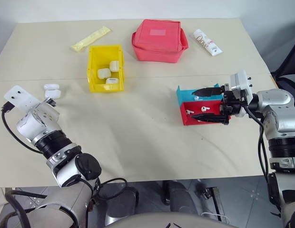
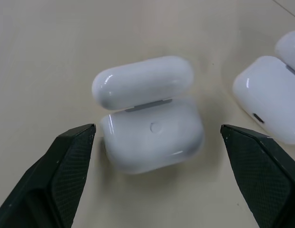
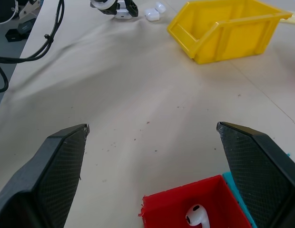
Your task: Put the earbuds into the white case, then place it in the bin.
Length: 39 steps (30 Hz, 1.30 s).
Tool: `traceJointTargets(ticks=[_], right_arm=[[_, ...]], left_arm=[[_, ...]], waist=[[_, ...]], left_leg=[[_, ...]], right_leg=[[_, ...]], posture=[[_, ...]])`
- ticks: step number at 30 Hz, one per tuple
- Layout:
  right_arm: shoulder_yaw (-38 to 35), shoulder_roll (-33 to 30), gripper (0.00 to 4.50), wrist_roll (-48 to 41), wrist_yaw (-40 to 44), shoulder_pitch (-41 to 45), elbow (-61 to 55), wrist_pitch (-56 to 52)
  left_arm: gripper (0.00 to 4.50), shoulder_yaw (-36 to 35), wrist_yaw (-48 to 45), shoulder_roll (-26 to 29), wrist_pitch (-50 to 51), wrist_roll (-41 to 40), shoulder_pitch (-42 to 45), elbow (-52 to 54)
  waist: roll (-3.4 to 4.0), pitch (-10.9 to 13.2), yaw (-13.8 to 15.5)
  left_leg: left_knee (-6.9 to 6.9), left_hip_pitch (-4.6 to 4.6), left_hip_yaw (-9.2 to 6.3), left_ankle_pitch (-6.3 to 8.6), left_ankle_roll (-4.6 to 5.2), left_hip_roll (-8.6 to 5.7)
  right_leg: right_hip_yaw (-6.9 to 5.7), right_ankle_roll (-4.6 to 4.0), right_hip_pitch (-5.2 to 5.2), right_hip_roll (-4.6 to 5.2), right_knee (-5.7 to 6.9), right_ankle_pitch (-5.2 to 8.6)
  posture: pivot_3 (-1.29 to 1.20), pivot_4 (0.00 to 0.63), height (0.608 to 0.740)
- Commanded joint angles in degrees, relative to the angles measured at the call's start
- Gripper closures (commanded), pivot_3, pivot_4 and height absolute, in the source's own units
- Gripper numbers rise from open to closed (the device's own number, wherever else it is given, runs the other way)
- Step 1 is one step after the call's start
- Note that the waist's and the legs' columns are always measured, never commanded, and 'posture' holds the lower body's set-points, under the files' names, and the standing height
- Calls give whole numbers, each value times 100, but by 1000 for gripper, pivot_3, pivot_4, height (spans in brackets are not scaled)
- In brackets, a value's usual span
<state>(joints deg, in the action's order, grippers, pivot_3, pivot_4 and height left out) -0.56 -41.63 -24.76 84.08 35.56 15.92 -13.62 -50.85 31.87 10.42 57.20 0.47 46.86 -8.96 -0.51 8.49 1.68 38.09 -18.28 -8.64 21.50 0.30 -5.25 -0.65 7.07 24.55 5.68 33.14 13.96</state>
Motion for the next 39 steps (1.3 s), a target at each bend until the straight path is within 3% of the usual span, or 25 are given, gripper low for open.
traceJointTargets(ticks=[1, 11, 31, 34, 37, 39], right_arm=[[-269, -129, 0, -156, -23, -5, -213, -4], [-258, -148, 0, -160, -55, 14, -198, 1], [-233, -145, 0, -134, -72, 62, -127, 44], [-238, -149, 0, -136, -77, 64, -133, 40], [-252, -163, 0, -136, -84, 64, -135, 43], [-259, -168, 0, -136, -96, 73, -129, 38]], left_arm=[[36, 34, 135, 215, -219, -163, 150, -98], [36, -74, 517, 473, -209, -559, 215, -756], [36, -478, 1255, 202, 205, -968, 427, -529], [646, -470, 1325, 223, 94, -990, 437, -596], [1557, -485, 1388, 267, -33, -1017, 450, -685], [1714, -457, 1391, 306, -86, -1043, 445, -728]], waist=[[-1, 0, 0], [-1, -1, -5], [0, -1, -1], [0, -1, 2], [0, -1, 19], [0, -1, 22]], left_leg=[[0, 0, 0, 0, 0, 0], [1, 2, 1, 0, 0, 0], [1, 6, 6, -1, 1, -4], [2, 6, 6, -1, 1, -4], [4, 6, 6, -1, 1, -4], [6, 6, 6, -1, 1, -5]], right_leg=[[0, 0, 0, -1, 1, 0], [2, 0, 1, -1, 6, 0], [6, 0, 1, 2, 12, 0], [6, 0, 1, 1, 13, 0], [6, 0, 1, 2, 15, 0], [6, 0, 0, 2, 17, 0]], posture=[[0, 150, 740], [0, 150, 740], [0, 150, 740], [0, 150, 740], [0, 150, 740], [0, 150, 740]])
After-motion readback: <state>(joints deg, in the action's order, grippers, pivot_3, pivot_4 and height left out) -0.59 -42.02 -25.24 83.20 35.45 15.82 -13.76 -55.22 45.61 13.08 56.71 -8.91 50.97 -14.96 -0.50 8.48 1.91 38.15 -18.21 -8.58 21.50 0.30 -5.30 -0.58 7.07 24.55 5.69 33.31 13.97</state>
